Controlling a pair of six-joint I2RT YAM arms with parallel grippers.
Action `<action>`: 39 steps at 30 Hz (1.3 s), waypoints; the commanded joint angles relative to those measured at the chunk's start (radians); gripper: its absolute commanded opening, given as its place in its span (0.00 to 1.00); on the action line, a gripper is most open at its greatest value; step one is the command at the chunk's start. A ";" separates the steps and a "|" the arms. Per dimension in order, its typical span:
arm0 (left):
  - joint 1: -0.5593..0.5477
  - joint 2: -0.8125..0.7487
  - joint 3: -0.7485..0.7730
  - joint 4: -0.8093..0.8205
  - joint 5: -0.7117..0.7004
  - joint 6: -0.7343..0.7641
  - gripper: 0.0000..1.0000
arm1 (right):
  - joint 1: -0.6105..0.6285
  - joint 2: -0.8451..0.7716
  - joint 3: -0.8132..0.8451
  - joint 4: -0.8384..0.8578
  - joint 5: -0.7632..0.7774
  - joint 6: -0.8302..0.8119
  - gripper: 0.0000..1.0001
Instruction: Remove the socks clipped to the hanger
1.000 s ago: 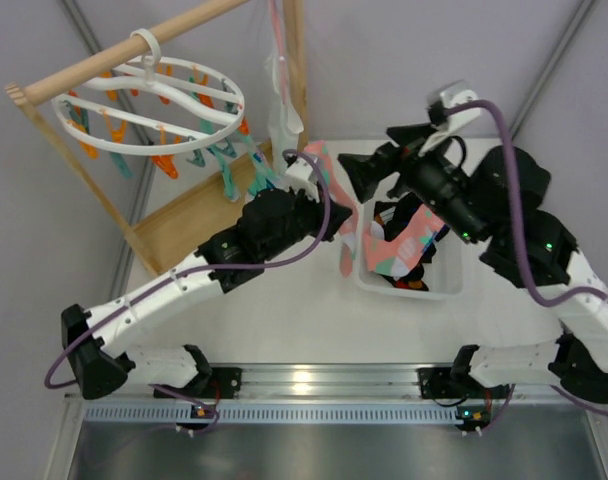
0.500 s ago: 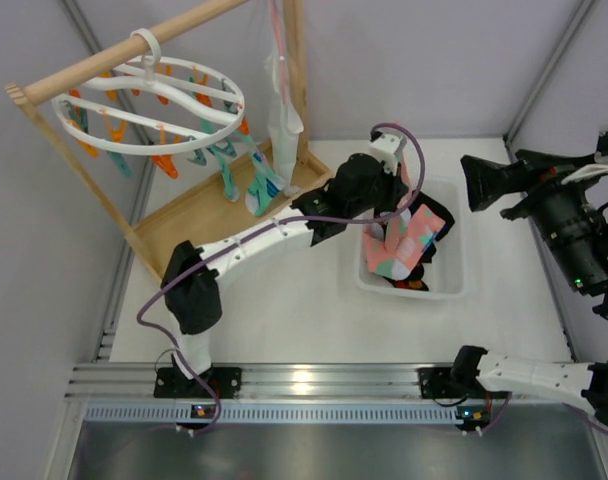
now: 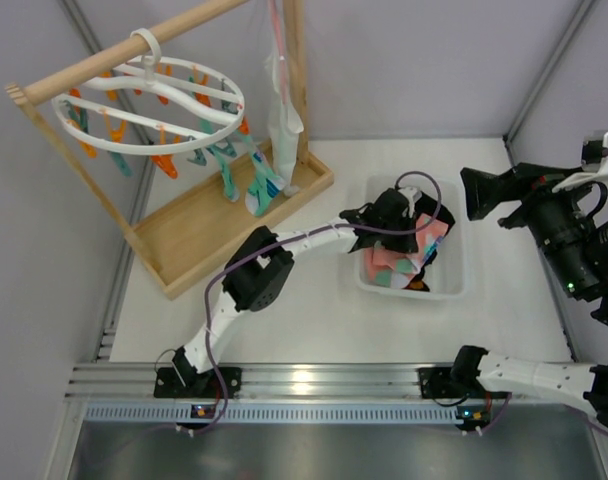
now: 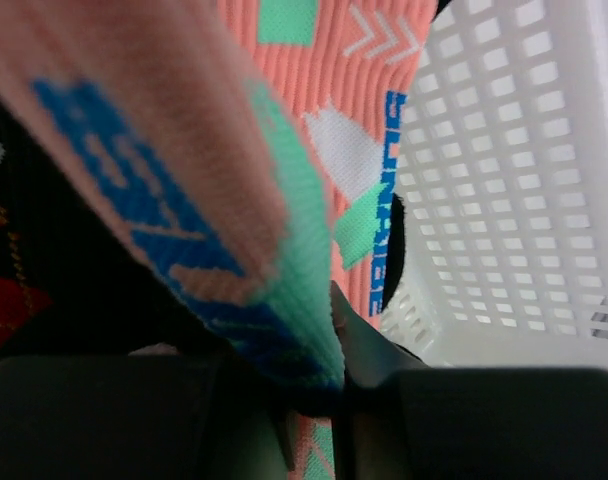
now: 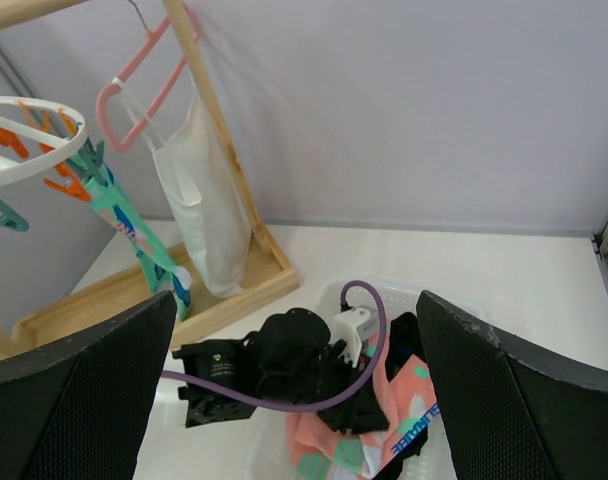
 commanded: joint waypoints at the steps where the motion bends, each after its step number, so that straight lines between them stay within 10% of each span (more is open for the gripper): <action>1: -0.012 -0.073 0.074 -0.052 0.041 -0.031 0.22 | -0.012 0.021 0.007 -0.020 -0.004 -0.028 0.99; 3: -0.009 -0.104 0.098 -0.104 0.023 -0.027 0.53 | -0.010 0.031 0.007 -0.011 -0.007 -0.046 0.99; 9: -0.011 -0.274 0.050 -0.145 -0.042 -0.020 0.98 | -0.010 0.050 0.010 0.001 0.002 -0.057 0.99; 20: -0.011 -0.694 -0.252 -0.286 -0.434 -0.068 0.99 | -0.010 0.118 0.042 0.006 -0.059 0.000 0.99; 24: -0.009 -0.837 -0.369 -0.365 -0.847 -0.099 0.99 | -0.010 0.130 0.016 0.052 -0.095 0.004 0.99; 29: 0.014 -0.825 -0.420 -0.362 -1.115 -0.114 0.99 | -0.012 0.140 -0.031 0.109 -0.193 0.004 0.99; 39: 0.216 -0.666 -0.391 -0.297 -1.178 -0.133 0.99 | -0.012 0.141 -0.033 0.149 -0.242 -0.008 1.00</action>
